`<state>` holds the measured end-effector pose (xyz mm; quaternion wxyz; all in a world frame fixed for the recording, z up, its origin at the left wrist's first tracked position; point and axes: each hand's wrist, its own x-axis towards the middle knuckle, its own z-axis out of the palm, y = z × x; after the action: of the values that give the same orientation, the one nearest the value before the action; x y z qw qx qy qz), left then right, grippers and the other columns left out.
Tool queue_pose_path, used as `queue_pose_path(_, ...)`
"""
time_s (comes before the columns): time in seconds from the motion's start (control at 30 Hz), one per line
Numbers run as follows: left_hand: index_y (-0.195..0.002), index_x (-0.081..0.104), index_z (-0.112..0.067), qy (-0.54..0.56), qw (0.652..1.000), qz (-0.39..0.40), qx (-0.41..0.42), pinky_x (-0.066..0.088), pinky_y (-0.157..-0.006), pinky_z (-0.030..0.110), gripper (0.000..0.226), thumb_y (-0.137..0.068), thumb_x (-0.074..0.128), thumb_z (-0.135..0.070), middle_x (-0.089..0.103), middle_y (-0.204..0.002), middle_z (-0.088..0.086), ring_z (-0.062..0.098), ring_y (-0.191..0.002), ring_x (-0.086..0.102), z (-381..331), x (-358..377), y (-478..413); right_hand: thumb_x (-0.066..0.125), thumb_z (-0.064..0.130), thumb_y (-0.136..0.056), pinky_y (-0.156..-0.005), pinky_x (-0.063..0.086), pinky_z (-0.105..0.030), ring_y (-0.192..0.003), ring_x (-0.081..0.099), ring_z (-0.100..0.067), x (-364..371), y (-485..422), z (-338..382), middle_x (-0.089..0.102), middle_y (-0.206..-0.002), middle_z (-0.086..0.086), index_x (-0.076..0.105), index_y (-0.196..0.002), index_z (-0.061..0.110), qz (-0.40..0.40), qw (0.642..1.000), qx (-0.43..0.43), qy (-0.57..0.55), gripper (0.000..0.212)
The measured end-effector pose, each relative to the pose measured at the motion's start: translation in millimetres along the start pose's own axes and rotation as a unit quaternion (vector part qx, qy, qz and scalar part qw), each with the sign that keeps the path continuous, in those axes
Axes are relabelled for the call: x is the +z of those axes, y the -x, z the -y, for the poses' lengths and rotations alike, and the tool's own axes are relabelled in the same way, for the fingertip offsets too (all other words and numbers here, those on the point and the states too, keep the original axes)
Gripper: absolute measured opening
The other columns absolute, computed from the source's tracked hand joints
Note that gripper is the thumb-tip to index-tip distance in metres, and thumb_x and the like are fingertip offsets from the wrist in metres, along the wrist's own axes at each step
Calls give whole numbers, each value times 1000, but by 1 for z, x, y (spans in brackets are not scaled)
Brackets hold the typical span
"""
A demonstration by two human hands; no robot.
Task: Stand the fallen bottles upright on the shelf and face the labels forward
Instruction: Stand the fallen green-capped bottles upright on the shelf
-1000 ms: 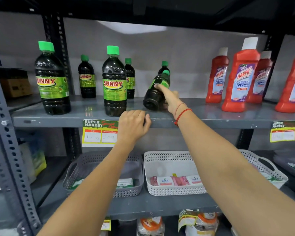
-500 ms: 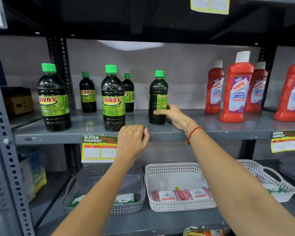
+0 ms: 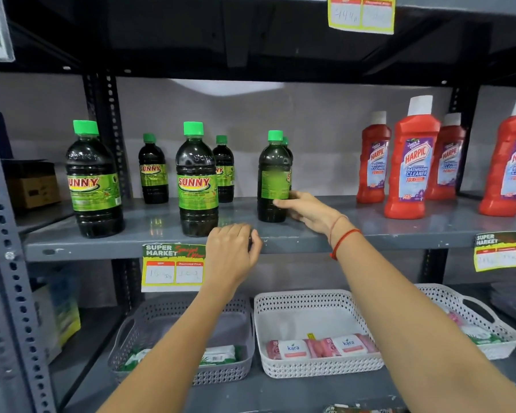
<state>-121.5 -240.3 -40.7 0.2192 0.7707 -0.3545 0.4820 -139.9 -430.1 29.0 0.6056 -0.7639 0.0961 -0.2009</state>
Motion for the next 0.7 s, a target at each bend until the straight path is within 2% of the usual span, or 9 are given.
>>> queue_pose_path(0.07,-68,64,-10,2,1000,5,-2,43,-55,36,40,-89,33,-23,68,-61,5,25,-56,61,-1,0,0,66,6,-89,-103,46,-33,-123,58,-25,1,-1,-4,62,-134,-12,52,-133,8,-8,1000,-22,-17,46)
queue_pose_path(0.13,-68,64,-9,-1,1000,7,-3,43,-56,36,40,-89,33,-23,68,-62,5,25,-57,61,-1,0,1,65,9,-90,-88,51,-25,-114,60,-21,8,0,-6,61,-134,-14,52,-133,7,-15,999,-46,23,45)
queue_pose_path(0.2,-68,65,-9,-4,1000,11,-3,44,-56,36,40,-89,33,-23,69,-63,6,26,-57,61,0,0,1,68,17,-89,-94,49,-29,-116,57,-21,16,0,-5,60,-135,-14,51,-134,6,-34,994,-67,83,49)
queue_pose_path(0.27,-68,65,-8,-8,1000,10,-5,43,-56,36,40,-89,33,-23,69,-62,6,26,-57,61,0,0,2,72,26,-86,-104,44,-36,-123,56,-25,25,0,-2,61,-133,-12,52,-133,7,-74,985,-80,137,55)
queue_pose_path(0.37,-67,64,-8,-15,1000,9,-15,43,-56,37,41,-89,33,-23,67,-60,6,26,-56,60,0,1,1,76,41,-78,-96,47,-37,-117,58,-30,46,2,0,62,-126,-12,53,-124,7,-178,956,-76,222,62)
queue_pose_path(0.43,-66,63,-8,-16,1000,8,-14,42,-56,37,40,-89,34,-23,67,-60,6,26,-56,60,-1,2,1,77,46,-74,-92,50,-40,-110,60,-31,54,3,-2,61,-123,-12,53,-120,8,-221,946,-62,229,65)
queue_pose_path(0.53,-67,63,-9,-17,1000,6,-9,42,-56,37,39,-89,34,-23,67,-60,6,26,-56,60,-1,3,3,81,37,-72,-88,45,-34,-105,56,-22,46,2,-1,60,-126,-9,49,-126,8,-177,982,-35,57,70)
queue_pose_path(0.6,-67,64,-9,-17,1000,3,-10,43,-55,36,38,-89,35,-23,67,-61,5,25,-56,60,-1,3,1,80,27,-76,-103,40,-36,-121,54,-23,36,0,3,57,-135,-10,43,-138,6,-105,993,-21,-41,75)
queue_pose_path(0.7,-66,64,-9,-12,1000,-6,-14,41,-55,36,38,-88,36,-22,67,-60,5,25,-55,59,-1,3,1,72,10,-83,-116,31,-44,-130,51,-27,28,-4,7,59,-137,-13,45,-140,6,-14,998,-17,-62,63)
